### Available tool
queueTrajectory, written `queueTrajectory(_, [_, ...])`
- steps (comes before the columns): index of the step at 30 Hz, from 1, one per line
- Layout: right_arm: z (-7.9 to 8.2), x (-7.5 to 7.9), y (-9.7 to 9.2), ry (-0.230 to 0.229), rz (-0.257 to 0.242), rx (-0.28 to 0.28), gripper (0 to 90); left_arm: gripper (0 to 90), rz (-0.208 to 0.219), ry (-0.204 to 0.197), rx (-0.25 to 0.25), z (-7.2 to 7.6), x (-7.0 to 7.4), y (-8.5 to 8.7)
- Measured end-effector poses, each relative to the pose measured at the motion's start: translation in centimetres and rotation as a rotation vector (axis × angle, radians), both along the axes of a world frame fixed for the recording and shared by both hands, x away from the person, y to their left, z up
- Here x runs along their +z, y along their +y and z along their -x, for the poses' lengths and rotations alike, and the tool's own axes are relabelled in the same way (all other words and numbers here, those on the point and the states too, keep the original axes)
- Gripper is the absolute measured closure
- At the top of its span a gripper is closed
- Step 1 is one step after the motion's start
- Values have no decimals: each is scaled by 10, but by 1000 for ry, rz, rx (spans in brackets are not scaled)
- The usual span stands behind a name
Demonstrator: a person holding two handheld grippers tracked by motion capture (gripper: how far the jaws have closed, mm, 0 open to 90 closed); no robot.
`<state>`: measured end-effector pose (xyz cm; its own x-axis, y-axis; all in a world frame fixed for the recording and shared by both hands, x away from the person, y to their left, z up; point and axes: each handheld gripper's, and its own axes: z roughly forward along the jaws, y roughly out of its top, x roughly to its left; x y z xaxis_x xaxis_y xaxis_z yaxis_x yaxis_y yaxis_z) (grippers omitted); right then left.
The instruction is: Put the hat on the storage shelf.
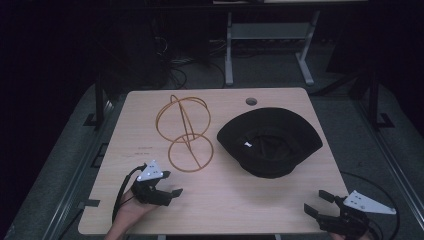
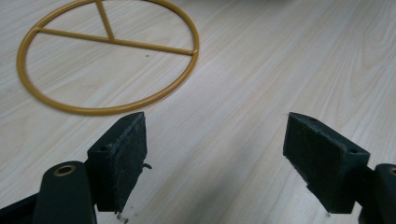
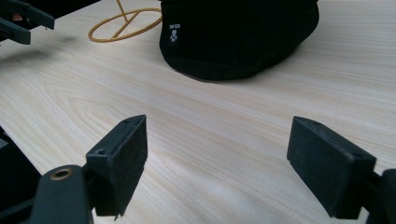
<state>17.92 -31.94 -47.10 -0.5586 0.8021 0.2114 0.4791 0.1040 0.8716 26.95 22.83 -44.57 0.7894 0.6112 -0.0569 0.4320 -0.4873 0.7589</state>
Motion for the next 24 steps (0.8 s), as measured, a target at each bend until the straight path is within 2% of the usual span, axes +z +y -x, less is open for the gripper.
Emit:
queueTrajectory(6, [0,0,-2,-1,-3,1,197,210,-7,5,-25,3,0,-10])
queueTrajectory(9, [1,0,-2,-6,-4,-1,197,211,2,14,-38,3,0,-15])
queueTrajectory(18, [1,1,-1,-11,-5,4,197,210,0,2,-107,5,8,-34])
queueTrajectory(22, [0,1,2,-5,-6,14,197,204,-13,10,-142,7,10,-48])
queueTrajectory(24, [0,2,3,-4,2,14,197,201,-15,1,-161,8,12,-55])
